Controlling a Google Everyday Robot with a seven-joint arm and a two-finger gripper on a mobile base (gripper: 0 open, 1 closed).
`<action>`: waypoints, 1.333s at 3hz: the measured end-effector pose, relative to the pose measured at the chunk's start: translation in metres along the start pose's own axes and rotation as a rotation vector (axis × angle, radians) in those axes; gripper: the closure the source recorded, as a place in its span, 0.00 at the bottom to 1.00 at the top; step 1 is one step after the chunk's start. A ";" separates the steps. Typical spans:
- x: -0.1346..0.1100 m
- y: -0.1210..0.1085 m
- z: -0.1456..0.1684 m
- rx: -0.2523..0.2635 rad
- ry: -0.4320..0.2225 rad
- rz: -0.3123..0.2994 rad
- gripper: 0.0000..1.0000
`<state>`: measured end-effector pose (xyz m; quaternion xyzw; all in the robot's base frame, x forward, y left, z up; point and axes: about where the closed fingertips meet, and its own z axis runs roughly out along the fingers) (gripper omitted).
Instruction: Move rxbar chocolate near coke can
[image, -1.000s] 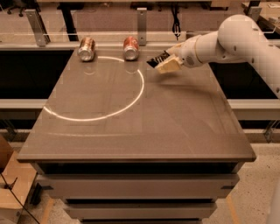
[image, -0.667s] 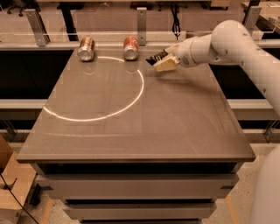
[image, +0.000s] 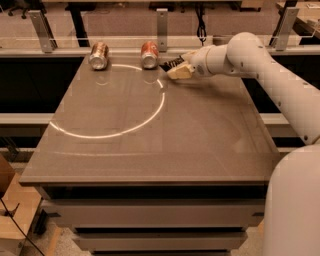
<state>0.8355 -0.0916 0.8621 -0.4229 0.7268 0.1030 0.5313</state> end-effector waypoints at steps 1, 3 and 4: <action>-0.004 -0.002 0.016 -0.001 -0.018 0.003 0.35; -0.009 0.002 0.030 -0.019 -0.031 0.002 0.00; -0.009 0.002 0.030 -0.019 -0.031 0.002 0.00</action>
Offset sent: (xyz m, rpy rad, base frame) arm 0.0282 0.0291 -0.0005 0.0354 -0.0186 0.0346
